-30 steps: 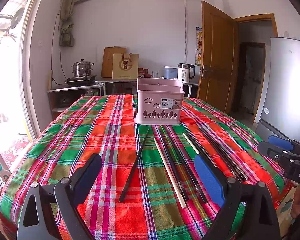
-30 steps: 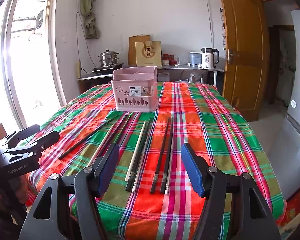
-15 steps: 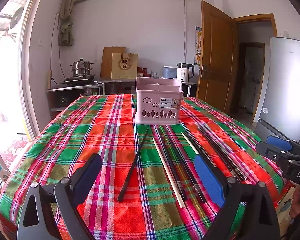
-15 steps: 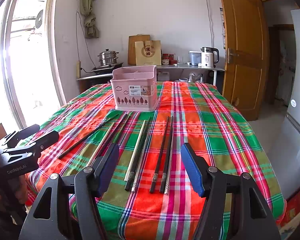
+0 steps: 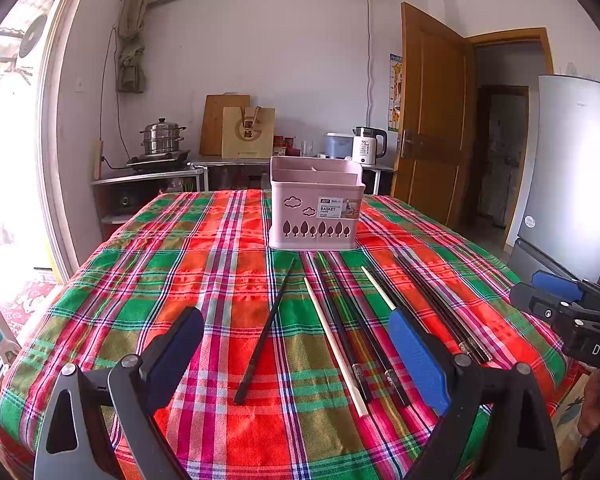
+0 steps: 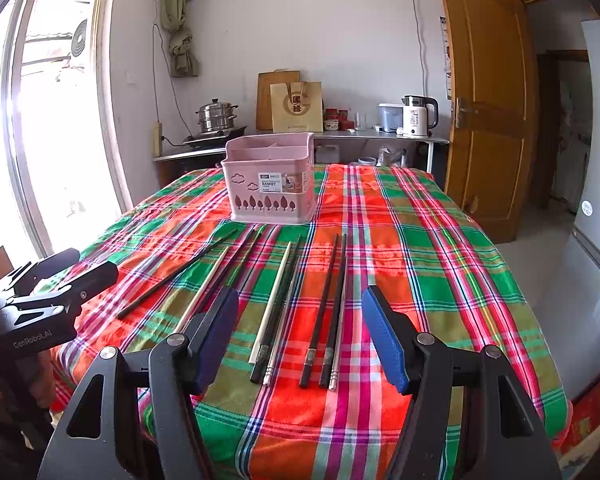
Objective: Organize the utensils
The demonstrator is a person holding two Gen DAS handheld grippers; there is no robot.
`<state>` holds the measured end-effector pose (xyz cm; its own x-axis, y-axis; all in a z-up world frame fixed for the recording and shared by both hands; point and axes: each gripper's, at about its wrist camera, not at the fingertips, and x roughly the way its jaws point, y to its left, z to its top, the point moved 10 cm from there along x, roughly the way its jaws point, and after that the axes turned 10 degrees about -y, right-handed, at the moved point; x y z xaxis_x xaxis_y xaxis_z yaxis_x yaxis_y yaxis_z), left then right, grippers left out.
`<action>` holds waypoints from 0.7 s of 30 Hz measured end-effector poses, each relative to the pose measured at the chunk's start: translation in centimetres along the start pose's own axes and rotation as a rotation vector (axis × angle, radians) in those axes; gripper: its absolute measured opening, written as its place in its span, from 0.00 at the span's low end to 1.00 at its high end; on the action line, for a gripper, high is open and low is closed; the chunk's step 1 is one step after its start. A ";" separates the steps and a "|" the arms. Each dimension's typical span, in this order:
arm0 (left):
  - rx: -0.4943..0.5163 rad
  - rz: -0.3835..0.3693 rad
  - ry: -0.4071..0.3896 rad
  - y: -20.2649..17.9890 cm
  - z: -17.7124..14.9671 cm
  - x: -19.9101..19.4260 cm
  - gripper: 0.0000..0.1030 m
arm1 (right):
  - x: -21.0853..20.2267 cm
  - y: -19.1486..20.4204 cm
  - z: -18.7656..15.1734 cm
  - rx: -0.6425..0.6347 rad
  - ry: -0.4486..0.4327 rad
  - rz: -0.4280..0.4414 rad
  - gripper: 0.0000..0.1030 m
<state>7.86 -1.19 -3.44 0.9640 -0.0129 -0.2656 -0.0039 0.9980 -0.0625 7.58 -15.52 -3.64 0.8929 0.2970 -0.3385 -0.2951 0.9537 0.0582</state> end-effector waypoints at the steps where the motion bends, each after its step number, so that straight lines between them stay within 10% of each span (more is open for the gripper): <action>1: 0.000 0.000 0.000 0.0 0.0 0.0 0.92 | 0.0 0.1 0.1 0.000 0.000 0.000 0.63; 21: -0.003 0.000 0.008 0.1 0.1 0.5 0.92 | 0.5 0.3 0.0 -0.003 0.002 0.003 0.63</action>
<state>8.34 -1.11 -3.50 0.9618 -0.0129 -0.2734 -0.0051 0.9979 -0.0651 7.94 -15.12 -3.78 0.8912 0.3001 -0.3401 -0.2990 0.9525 0.0569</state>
